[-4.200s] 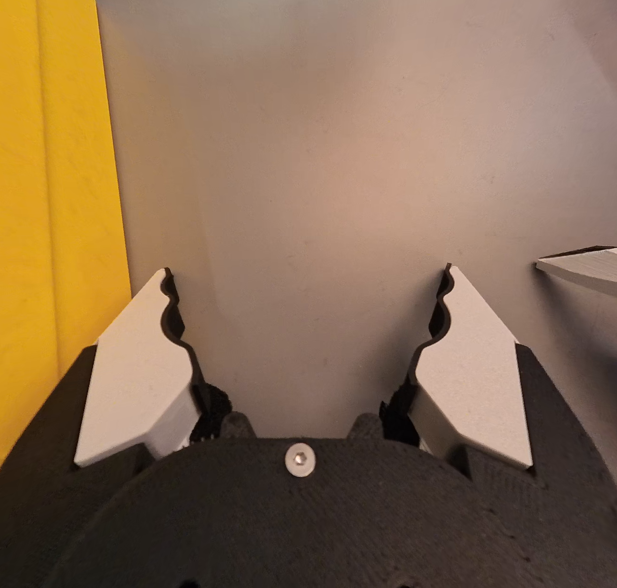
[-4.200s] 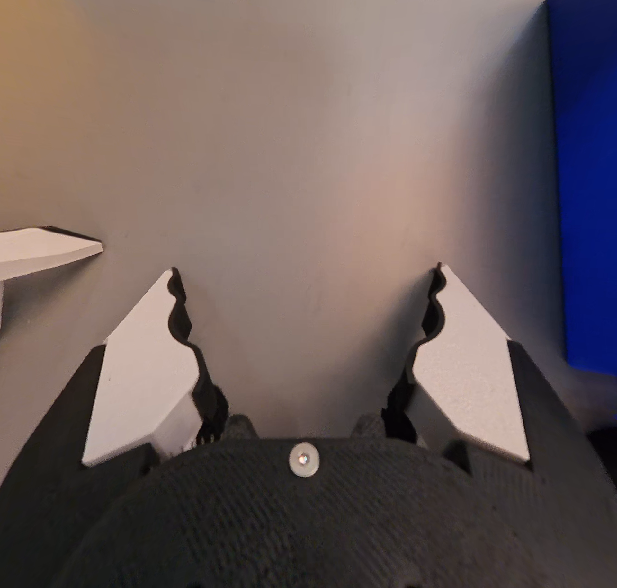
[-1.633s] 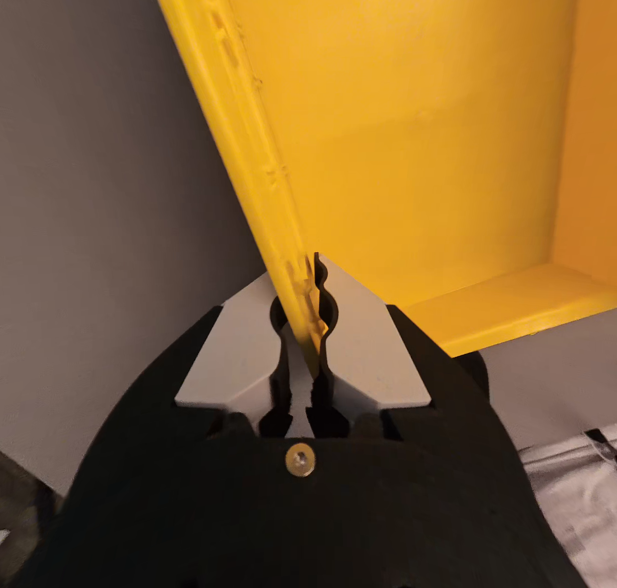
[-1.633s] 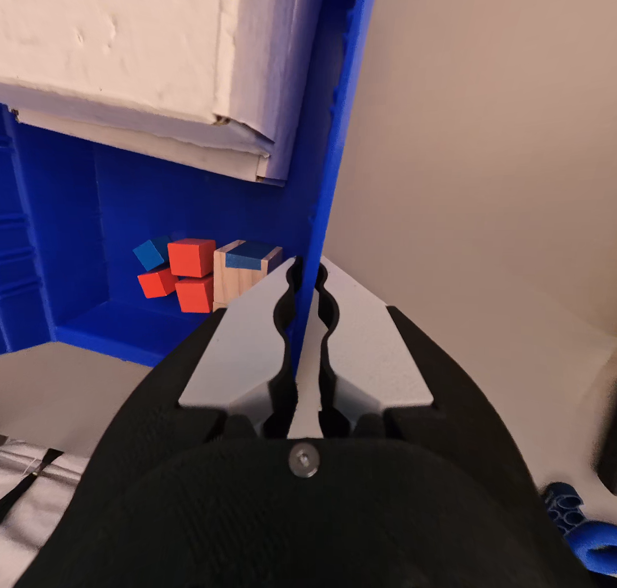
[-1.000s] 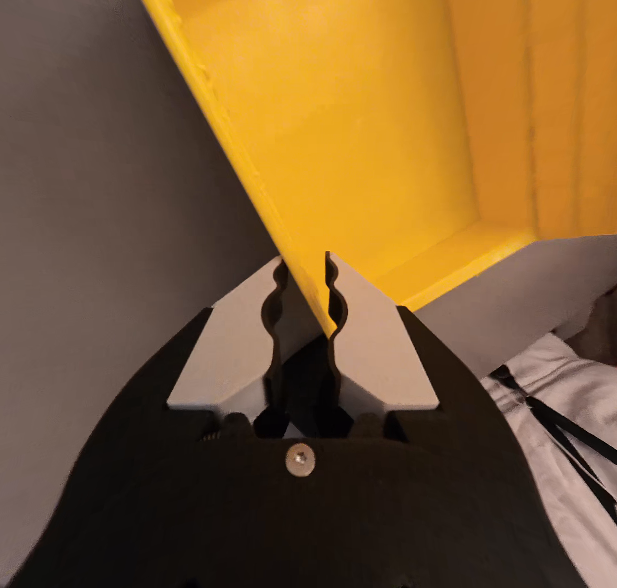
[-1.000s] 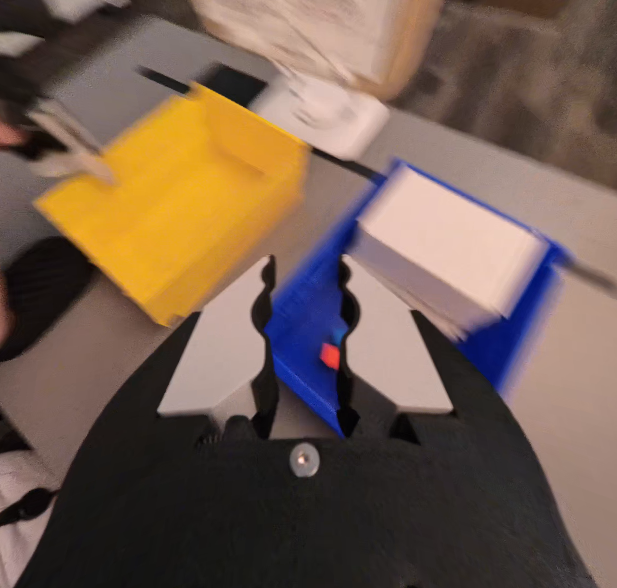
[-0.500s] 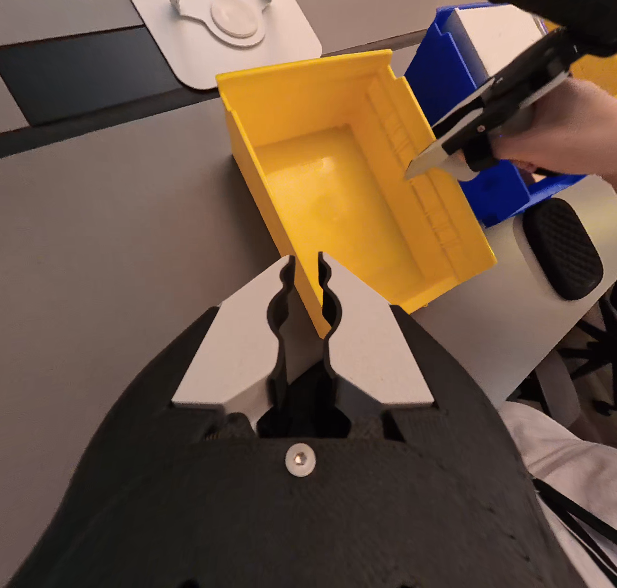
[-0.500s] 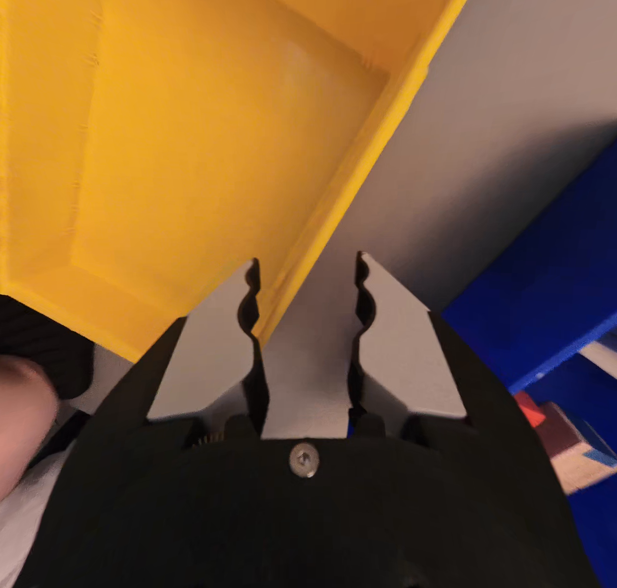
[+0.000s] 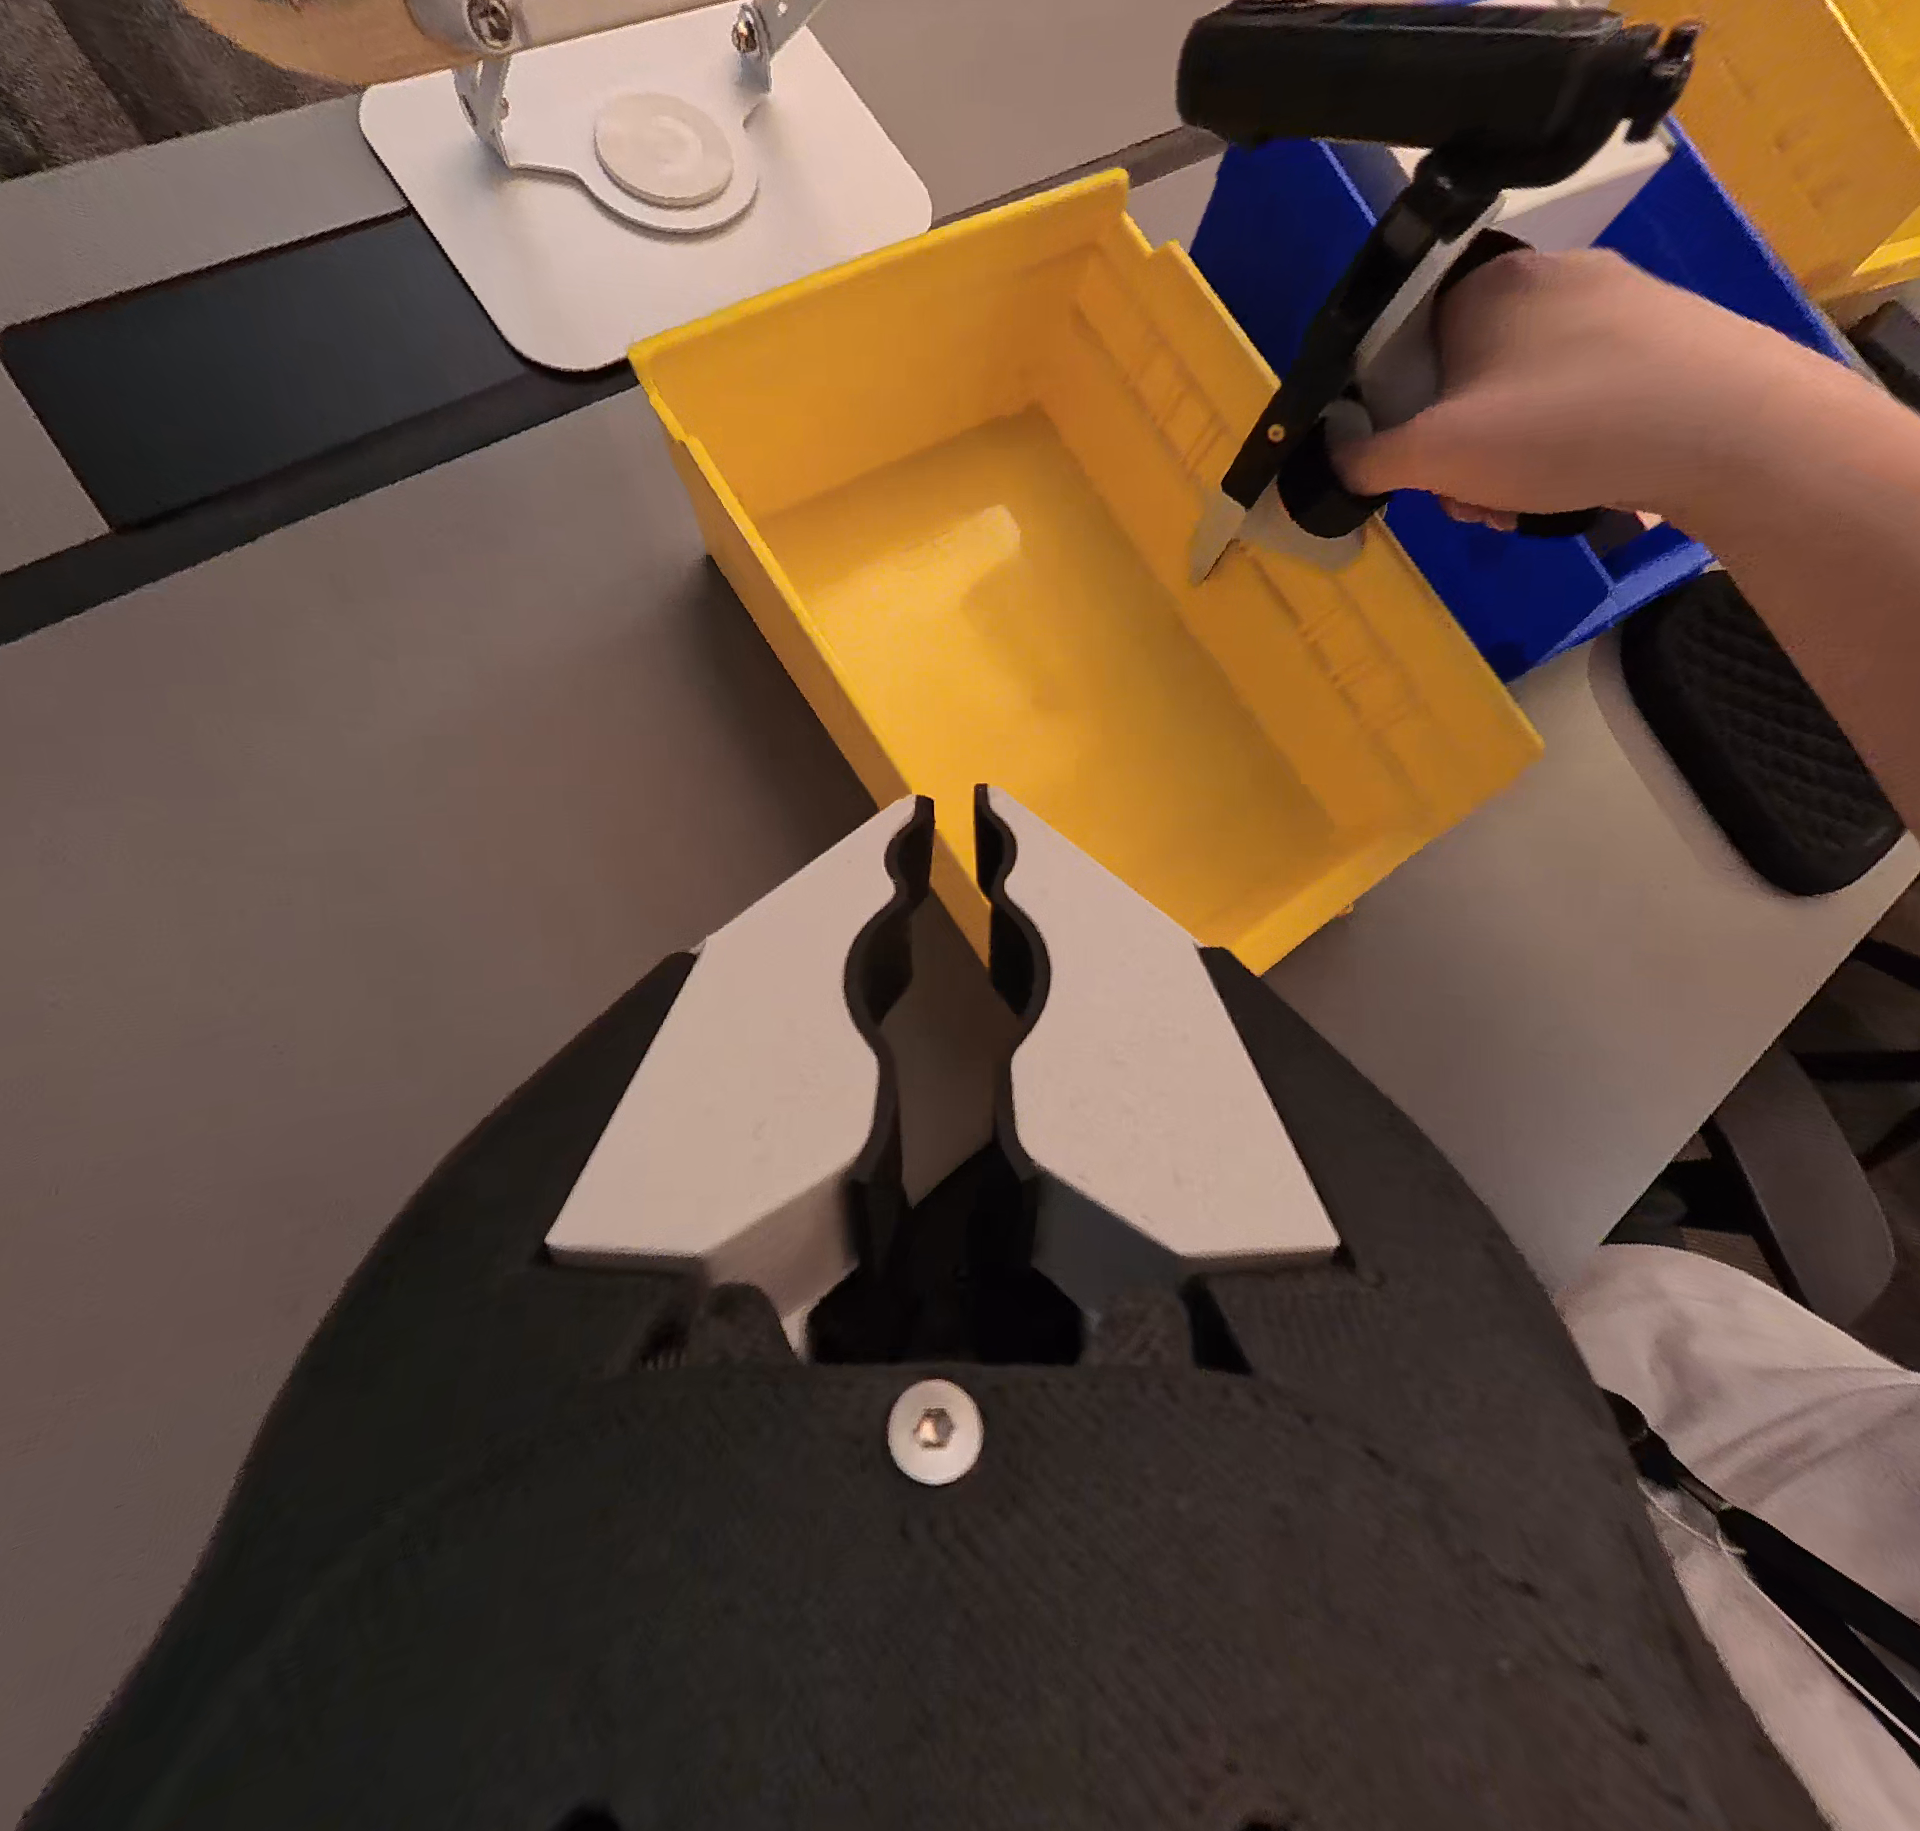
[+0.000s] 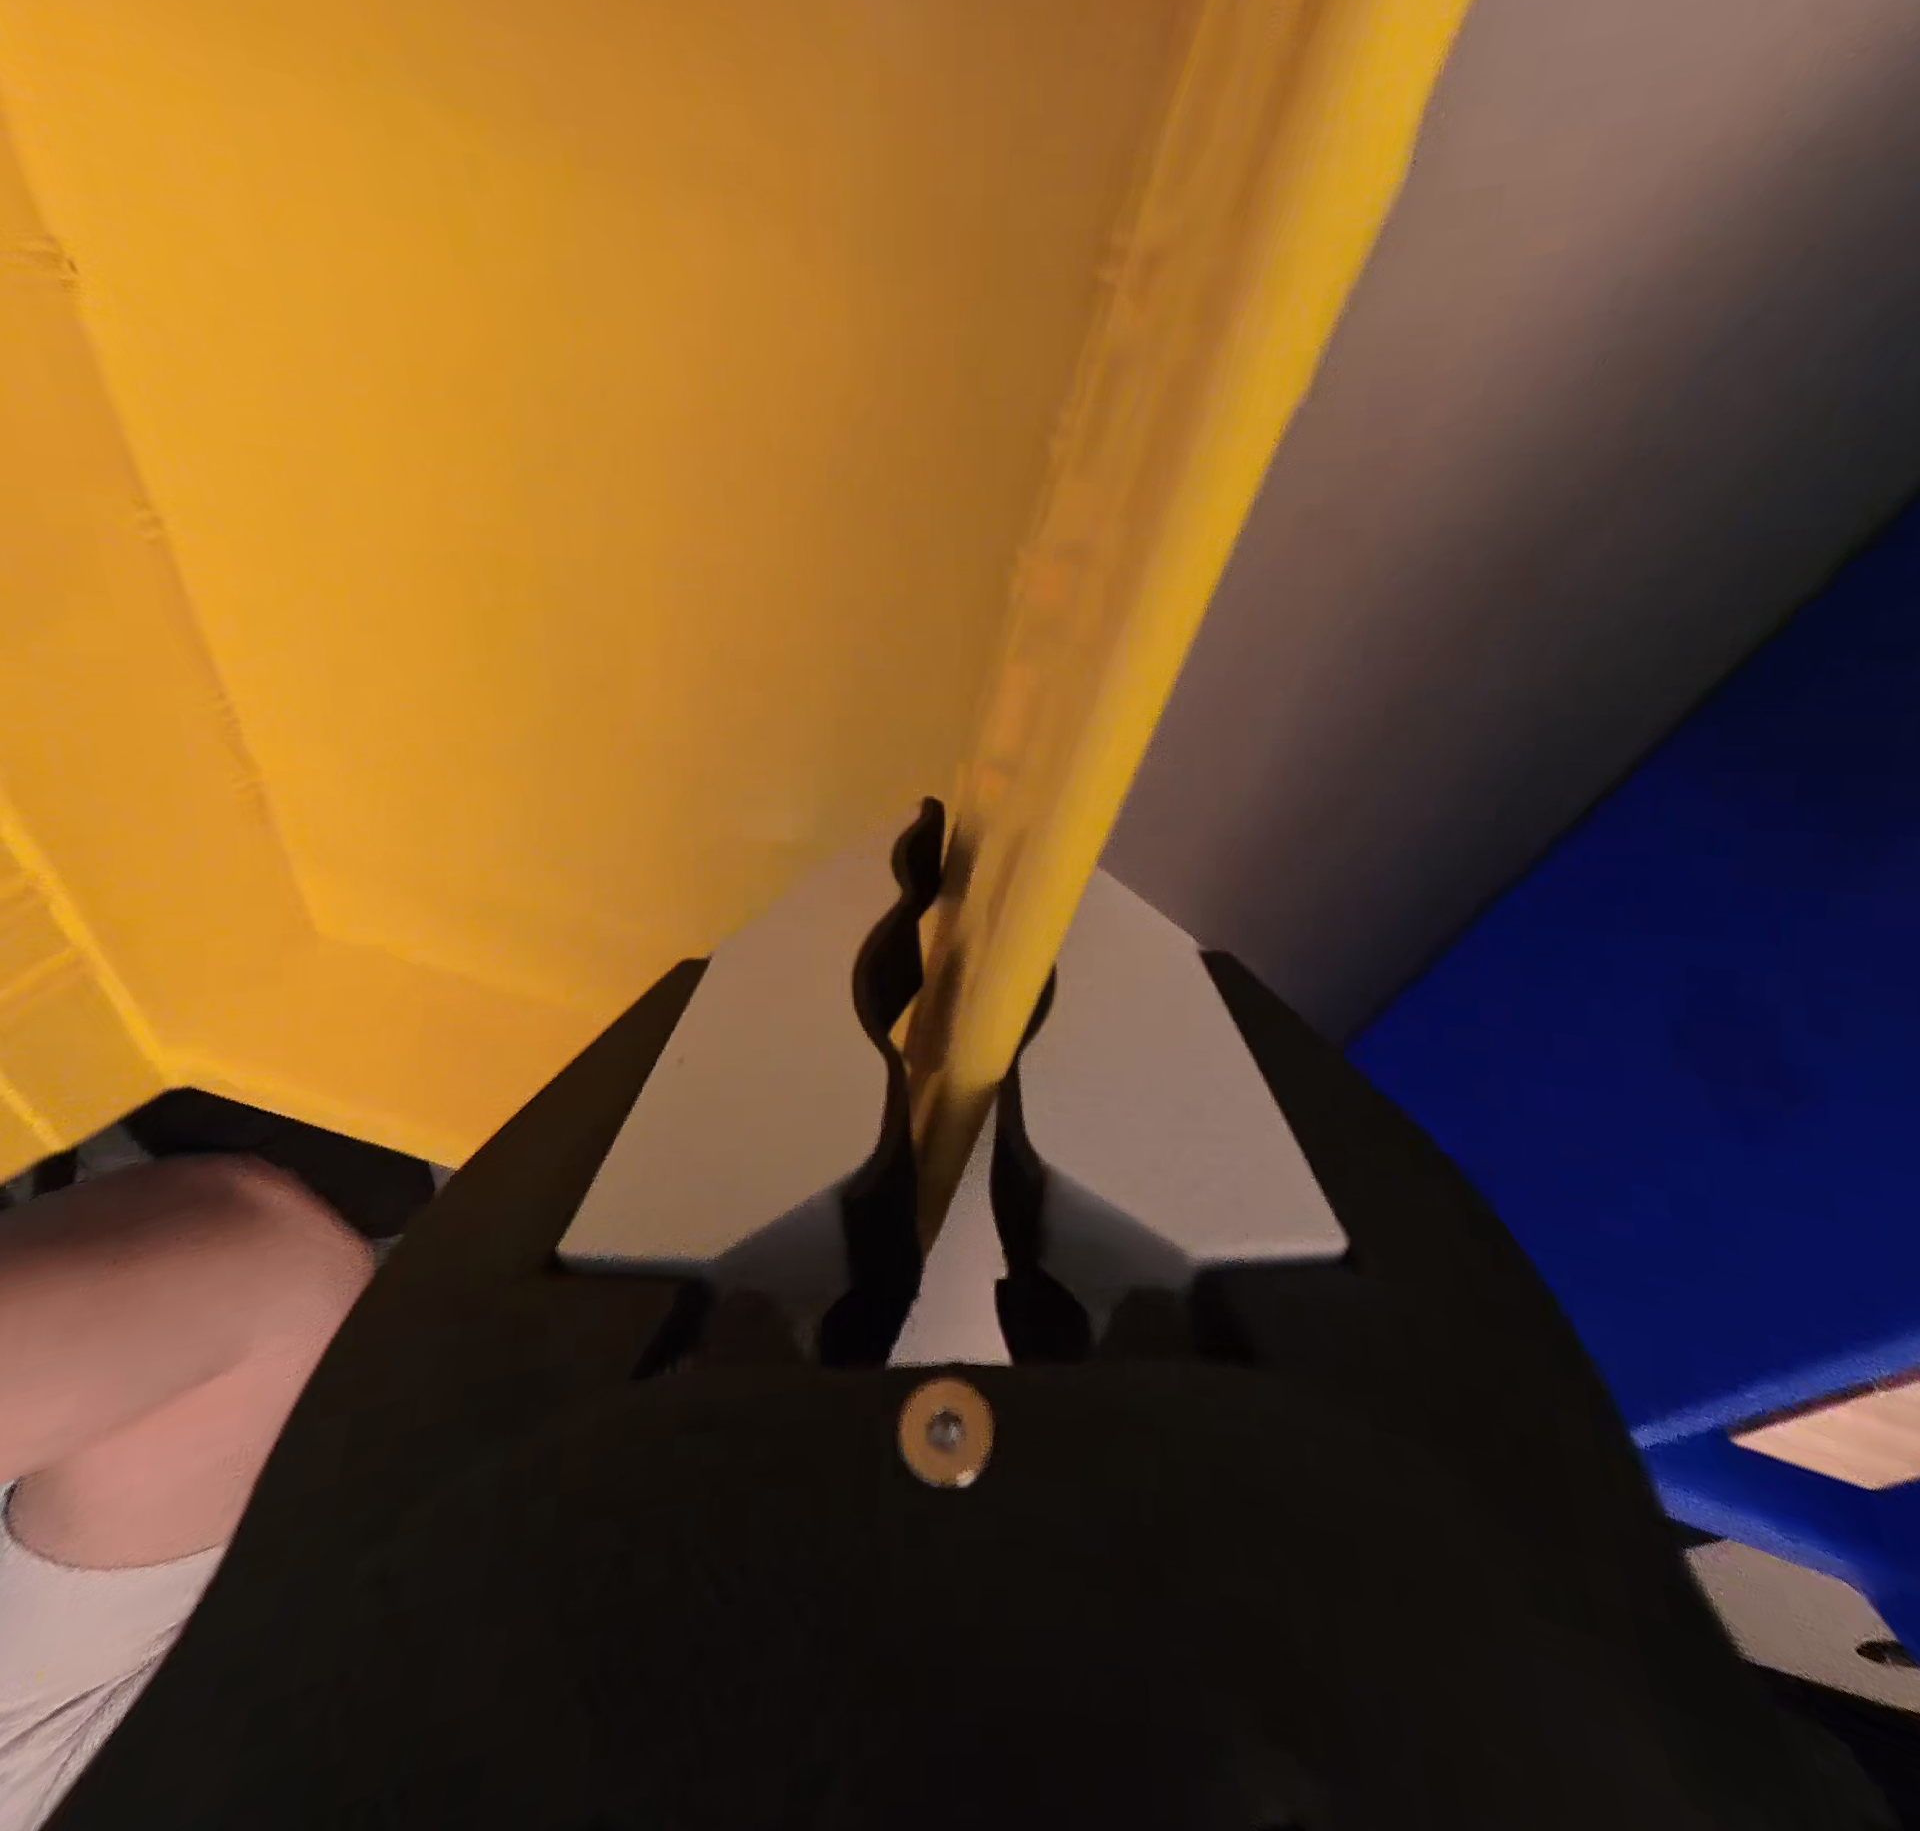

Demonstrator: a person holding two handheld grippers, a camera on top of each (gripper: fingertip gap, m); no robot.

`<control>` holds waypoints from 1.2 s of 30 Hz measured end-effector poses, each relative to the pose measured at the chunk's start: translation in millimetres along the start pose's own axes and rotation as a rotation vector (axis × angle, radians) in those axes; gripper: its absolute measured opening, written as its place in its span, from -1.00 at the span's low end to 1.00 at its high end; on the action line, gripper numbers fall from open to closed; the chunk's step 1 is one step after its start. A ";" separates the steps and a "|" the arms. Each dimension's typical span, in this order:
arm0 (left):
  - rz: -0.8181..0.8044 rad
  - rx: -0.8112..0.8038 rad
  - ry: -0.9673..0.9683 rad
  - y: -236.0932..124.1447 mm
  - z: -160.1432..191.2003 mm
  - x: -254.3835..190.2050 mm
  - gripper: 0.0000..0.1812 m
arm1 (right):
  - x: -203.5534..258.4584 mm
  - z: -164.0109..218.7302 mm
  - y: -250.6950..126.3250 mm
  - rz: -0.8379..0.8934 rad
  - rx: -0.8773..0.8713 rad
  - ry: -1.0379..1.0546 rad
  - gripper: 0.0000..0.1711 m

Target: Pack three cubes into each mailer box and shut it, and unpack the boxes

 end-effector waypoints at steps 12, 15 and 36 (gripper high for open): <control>-0.016 -0.733 -0.253 -91.8 -61.0 6.5 -0.42 | 1.3 32.8 -110.3 0.042 0.089 -0.140 -0.94; -0.011 -0.750 -0.286 -90.3 -63.4 8.4 -0.16 | -24.3 62.7 -183.3 0.056 0.049 -0.114 -0.95; 0.339 -0.011 0.048 224.0 -48.5 -250.5 0.16 | -318.2 346.4 -306.9 0.260 -0.023 0.672 -0.94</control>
Point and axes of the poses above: each gripper's, where its closed fingertips meet, y out along the fingers, z out of its underside, x = y × z across the jaws, the point moved 5 cm from there along -y, back along the fingers, and after that the axes turned 11 degrees about -z, right-handed, at the moved point
